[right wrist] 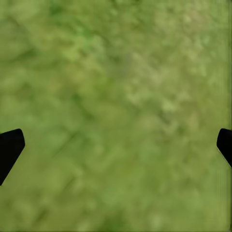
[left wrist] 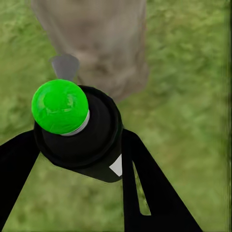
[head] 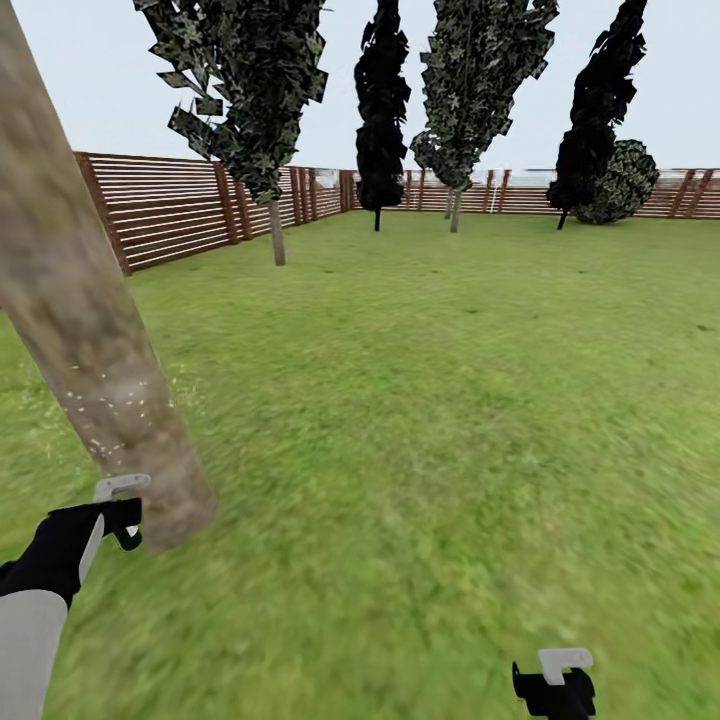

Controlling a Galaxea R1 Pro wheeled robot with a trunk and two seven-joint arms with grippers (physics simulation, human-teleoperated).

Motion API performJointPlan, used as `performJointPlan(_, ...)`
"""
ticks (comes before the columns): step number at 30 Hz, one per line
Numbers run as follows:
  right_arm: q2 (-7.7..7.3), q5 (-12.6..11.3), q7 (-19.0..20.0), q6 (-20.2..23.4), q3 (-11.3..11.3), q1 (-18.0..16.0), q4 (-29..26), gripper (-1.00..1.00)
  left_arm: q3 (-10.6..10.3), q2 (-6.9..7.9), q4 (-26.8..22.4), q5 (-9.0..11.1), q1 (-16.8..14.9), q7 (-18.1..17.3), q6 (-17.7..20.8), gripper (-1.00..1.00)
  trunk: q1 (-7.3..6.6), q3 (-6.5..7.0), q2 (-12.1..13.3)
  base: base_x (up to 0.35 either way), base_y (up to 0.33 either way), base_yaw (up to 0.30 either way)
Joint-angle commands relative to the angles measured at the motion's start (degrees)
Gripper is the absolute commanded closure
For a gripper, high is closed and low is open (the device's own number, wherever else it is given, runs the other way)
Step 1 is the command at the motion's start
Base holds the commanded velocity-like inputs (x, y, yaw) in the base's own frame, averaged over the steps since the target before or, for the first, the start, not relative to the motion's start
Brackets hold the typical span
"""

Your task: In the garden, pick up the pesticide atomizer on the floor and spray pesticide onto both trees until each tree trunk is fully covered.

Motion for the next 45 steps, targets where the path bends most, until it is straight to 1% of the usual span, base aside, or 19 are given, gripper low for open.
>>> performJointPlan(1, 0.01, 0.61, -0.25, -0.23, -0.37, -0.06, 0.12, -1.00, 0.26, -0.05, -0.12, -0.61, -0.03, -0.55, 0.26, 1.00, 0.01, -0.05, -0.02, 0.214, -0.212, 0.000)
performJointPlan(12, 0.19, 0.61, -0.25, -0.23, -0.33, -0.06, 0.21, -1.00, 0.26, -0.31, -0.16, -0.63, -0.05, -0.63, 0.26, 1.00, 0.01, -0.05, -0.02, 0.183, -0.229, 0.012)
performJointPlan(28, 0.28, 0.61, -0.22, -0.23, -0.28, -0.06, 0.21, -1.00, 0.16, -0.23, 0.13, -0.88, -0.04, -0.54, 0.35, 1.00, 0.01, -0.05, -0.02, 0.125, -0.264, 0.240)
performJointPlan(38, 0.28, 0.61, -0.24, -0.23, -0.31, -0.06, 0.21, -1.00, 0.13, -0.31, 0.13, -0.94, -0.03, -0.52, 0.35, 1.00, 0.01, -0.05, -0.02, 0.226, -0.265, 0.014)
performJointPlan(41, 0.28, 0.61, -0.25, -0.23, -0.30, -0.06, 0.19, -1.00, 0.16, -0.31, 0.13, -0.86, -0.03, -0.52, 0.29, 1.00, 0.01, -0.05, -0.02, 0.207, -0.262, 0.161)
performJointPlan(42, 0.23, 0.61, -0.25, -0.23, -0.33, -0.06, 0.16, -1.00, 0.16, -0.33, 0.20, -0.63, 0.08, -0.73, 0.27, 1.00, 0.01, -0.05, -0.02, 0.023, -0.249, 0.258)
performJointPlan(44, 0.13, 0.54, -0.26, -0.30, -0.37, -0.06, 0.07, -1.00, 0.17, -0.98, 0.47, -0.37, 2.16, -1.31, 0.16, 1.00, 0.01, -0.05, -0.02, -0.226, -0.138, 0.272)
performJointPlan(45, 0.12, 0.53, -0.25, -0.29, -0.37, -0.06, 0.05, -1.00, 0.17, -1.13, 0.49, -0.35, 2.70, -1.47, 0.06, 1.00, 0.01, -0.05, -0.02, -0.306, -0.045, 0.275)
